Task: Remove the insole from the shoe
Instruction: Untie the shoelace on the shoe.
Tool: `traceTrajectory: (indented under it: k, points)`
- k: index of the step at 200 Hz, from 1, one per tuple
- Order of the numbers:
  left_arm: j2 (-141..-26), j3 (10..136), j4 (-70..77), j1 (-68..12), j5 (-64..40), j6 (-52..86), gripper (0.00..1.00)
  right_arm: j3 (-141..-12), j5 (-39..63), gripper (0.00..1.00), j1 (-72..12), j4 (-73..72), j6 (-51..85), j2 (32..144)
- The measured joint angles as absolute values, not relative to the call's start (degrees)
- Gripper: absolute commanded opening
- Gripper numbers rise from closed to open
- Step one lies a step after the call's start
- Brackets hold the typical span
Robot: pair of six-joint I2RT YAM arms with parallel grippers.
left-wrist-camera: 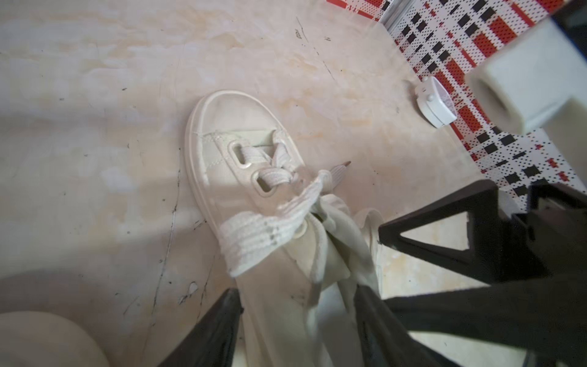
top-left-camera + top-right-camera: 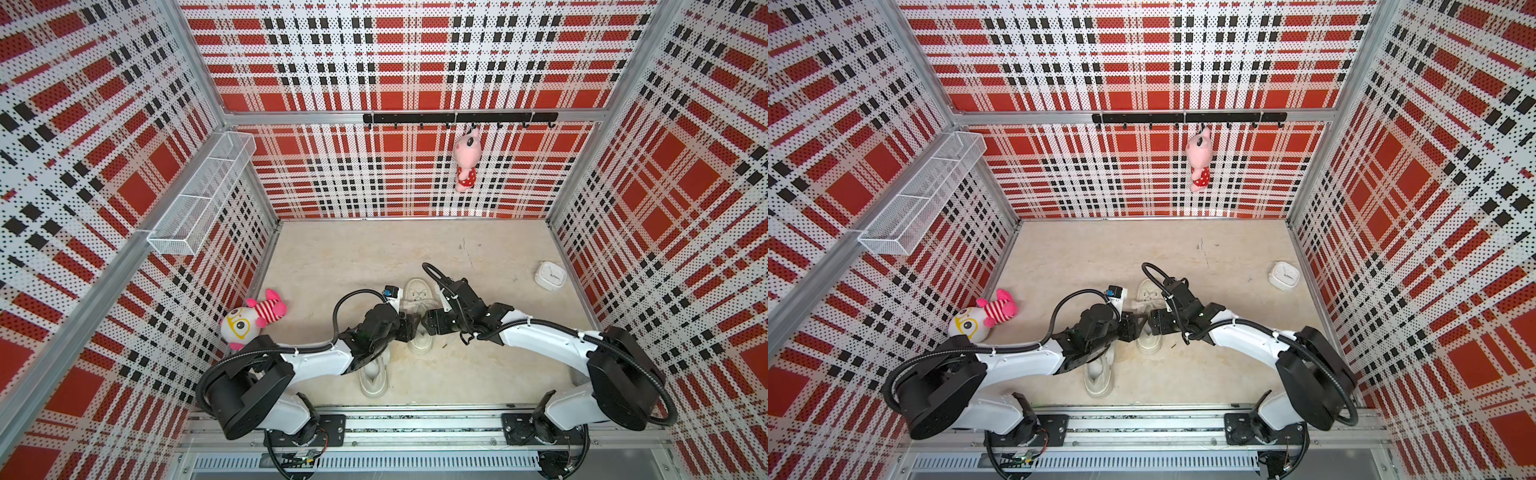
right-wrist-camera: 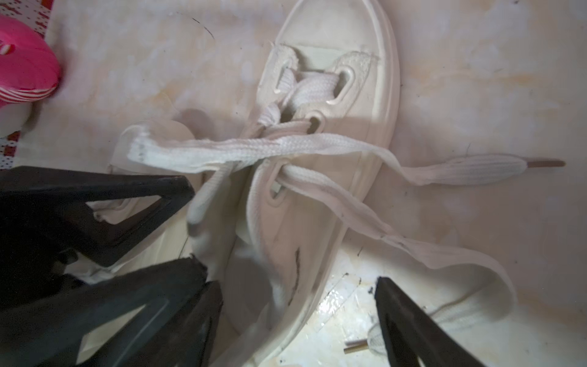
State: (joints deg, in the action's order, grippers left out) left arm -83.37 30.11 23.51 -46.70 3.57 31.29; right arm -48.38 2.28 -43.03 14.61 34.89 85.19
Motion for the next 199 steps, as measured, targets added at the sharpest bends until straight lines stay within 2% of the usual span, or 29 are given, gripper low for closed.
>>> traceTrajectory:
  k: [47,62,80,104,127,199]
  points:
    - [-87.9,32.8,22.1,-46.9,7.2,32.6,0.41,-50.6,-2.3,0.64,-43.0,14.7,36.2,87.9]
    - [-88.9,33.8,20.8,-46.9,9.1,32.9,0.27,-51.8,-5.0,0.58,-43.0,16.0,36.3,88.1]
    - [-89.0,35.0,19.3,-47.1,11.5,32.6,0.13,-53.3,-8.3,0.45,-43.1,18.2,35.7,88.5]
    - [-89.0,35.4,18.7,-46.5,13.0,32.5,0.01,-54.7,-11.6,0.22,-42.8,20.9,34.8,89.1]
    - [-88.7,35.1,19.7,-45.7,11.5,32.7,0.0,-55.4,-13.3,0.03,-42.7,23.0,34.0,89.4]
    - [-87.6,32.8,27.3,-43.5,3.2,35.7,0.0,-53.9,-12.2,0.05,-38.2,26.2,31.4,84.4]
